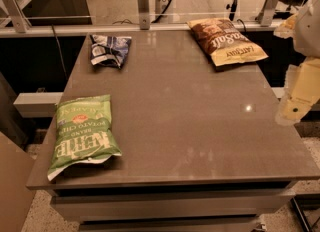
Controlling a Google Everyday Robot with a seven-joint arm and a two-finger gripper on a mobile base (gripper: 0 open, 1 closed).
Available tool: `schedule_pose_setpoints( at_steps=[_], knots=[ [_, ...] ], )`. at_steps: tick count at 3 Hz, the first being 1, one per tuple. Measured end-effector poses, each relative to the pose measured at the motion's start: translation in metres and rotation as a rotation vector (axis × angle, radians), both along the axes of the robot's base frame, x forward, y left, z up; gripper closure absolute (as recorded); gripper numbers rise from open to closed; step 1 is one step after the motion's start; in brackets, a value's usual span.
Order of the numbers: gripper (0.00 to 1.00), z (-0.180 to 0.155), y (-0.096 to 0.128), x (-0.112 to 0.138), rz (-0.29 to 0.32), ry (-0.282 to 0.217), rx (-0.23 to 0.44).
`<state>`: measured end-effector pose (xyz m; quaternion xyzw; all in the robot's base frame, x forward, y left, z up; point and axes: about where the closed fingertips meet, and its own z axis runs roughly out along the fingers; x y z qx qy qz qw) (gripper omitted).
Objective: Move brown chip bag near blue chip bag
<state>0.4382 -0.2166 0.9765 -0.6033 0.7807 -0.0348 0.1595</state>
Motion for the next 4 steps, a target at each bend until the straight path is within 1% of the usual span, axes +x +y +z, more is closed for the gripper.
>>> schedule_pose_setpoints(
  at_steps=[1,2,3,4],
  knots=[
    [0.00,0.000,0.002,0.003,0.009,-0.012,-0.004],
    [0.00,-0.015,-0.007,0.018,-0.049,-0.029,0.026],
    [0.00,-0.037,-0.016,0.038,-0.147,-0.066,0.106],
    [0.00,-0.059,-0.028,0.060,-0.238,-0.097,0.228]
  ],
)
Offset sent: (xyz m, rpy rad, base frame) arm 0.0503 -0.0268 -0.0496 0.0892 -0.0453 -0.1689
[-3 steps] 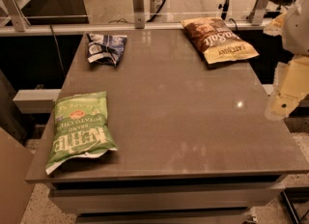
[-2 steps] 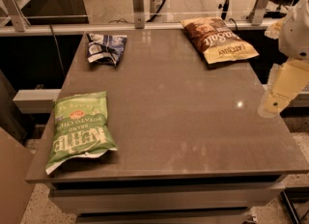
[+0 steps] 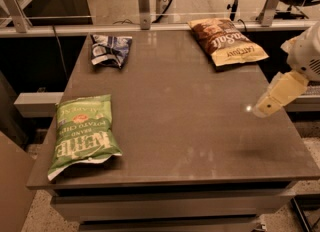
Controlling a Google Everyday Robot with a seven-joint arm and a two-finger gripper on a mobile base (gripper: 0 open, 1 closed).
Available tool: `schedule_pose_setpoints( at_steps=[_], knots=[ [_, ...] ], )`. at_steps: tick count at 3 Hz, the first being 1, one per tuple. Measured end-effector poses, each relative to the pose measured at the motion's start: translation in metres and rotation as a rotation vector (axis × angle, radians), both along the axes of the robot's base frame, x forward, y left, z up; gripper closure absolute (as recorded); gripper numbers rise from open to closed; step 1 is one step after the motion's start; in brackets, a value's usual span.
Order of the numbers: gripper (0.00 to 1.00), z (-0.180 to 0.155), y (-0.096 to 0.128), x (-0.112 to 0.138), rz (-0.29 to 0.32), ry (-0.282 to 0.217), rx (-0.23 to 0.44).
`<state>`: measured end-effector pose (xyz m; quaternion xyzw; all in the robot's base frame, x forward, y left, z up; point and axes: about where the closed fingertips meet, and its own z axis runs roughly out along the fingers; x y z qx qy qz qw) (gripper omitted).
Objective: Move brown chip bag near blue chip bag
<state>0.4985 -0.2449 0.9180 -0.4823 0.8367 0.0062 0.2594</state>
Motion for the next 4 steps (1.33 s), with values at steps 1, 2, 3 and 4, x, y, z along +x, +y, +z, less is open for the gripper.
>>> schedule_pose_setpoints(
  at_steps=[1,2,3,4],
  knots=[
    [0.00,0.001,0.002,0.003,0.001,-0.011,0.007],
    [0.00,0.001,0.003,0.003,0.001,-0.010,0.006],
    [0.00,-0.006,0.002,0.023,-0.041,-0.047,0.045],
    [0.00,-0.014,0.001,0.053,-0.082,-0.096,0.099]
  ],
)
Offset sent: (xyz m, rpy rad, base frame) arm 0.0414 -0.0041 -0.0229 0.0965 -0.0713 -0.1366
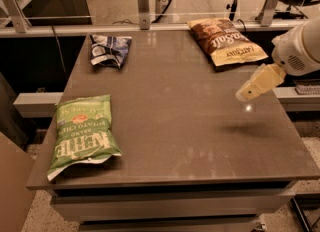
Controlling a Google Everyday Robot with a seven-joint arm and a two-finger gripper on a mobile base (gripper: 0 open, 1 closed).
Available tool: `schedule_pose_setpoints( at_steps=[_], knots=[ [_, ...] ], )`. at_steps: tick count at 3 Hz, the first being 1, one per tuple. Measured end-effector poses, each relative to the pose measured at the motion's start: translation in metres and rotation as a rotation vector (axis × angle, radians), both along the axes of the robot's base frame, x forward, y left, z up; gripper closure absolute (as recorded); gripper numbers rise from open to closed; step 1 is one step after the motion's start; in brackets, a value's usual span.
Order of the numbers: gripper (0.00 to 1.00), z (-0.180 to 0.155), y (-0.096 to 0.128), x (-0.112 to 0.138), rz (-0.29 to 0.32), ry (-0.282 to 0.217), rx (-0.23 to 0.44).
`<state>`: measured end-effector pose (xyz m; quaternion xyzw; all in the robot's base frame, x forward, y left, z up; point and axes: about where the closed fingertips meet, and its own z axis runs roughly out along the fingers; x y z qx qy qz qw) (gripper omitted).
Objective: Move brown chip bag near blue chip bag
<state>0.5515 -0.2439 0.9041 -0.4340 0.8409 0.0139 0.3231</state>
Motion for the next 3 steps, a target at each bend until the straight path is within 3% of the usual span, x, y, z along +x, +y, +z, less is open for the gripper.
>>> schedule_pose_setpoints(
  at_steps=[1,3],
  knots=[
    [0.00,-0.0050,-0.0006,0.0324,-0.012,-0.049,0.058],
    [0.00,-0.0114,-0.0012,0.0404,-0.035,-0.034,0.094]
  ],
)
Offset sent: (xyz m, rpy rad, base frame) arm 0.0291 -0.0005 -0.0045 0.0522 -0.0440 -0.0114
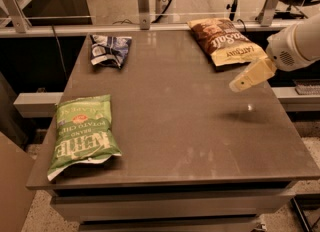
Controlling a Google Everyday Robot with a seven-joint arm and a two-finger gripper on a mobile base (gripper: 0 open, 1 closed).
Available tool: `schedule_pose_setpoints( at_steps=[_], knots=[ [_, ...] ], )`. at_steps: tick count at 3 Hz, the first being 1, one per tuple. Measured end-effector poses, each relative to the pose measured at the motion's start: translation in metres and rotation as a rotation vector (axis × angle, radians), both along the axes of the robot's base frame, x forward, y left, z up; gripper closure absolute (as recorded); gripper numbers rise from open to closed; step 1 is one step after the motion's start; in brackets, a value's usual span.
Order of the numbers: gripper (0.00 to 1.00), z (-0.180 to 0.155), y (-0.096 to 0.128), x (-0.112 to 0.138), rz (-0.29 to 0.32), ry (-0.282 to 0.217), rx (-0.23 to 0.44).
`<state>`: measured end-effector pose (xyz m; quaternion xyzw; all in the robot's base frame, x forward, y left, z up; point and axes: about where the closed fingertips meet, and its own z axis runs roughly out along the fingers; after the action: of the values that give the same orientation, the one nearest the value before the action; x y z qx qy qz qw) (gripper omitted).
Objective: Move brown chip bag near blue chip bag
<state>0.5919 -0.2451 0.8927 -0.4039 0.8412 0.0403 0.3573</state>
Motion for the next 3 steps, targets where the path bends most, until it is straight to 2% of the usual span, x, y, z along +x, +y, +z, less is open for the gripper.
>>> schedule_pose_setpoints(
  at_steps=[2,3],
  knots=[
    [0.00,-0.007,0.009,0.049,-0.031,-0.074,0.100],
    [0.00,-0.015,0.018,0.078,-0.025,-0.087,0.140]
  ],
)
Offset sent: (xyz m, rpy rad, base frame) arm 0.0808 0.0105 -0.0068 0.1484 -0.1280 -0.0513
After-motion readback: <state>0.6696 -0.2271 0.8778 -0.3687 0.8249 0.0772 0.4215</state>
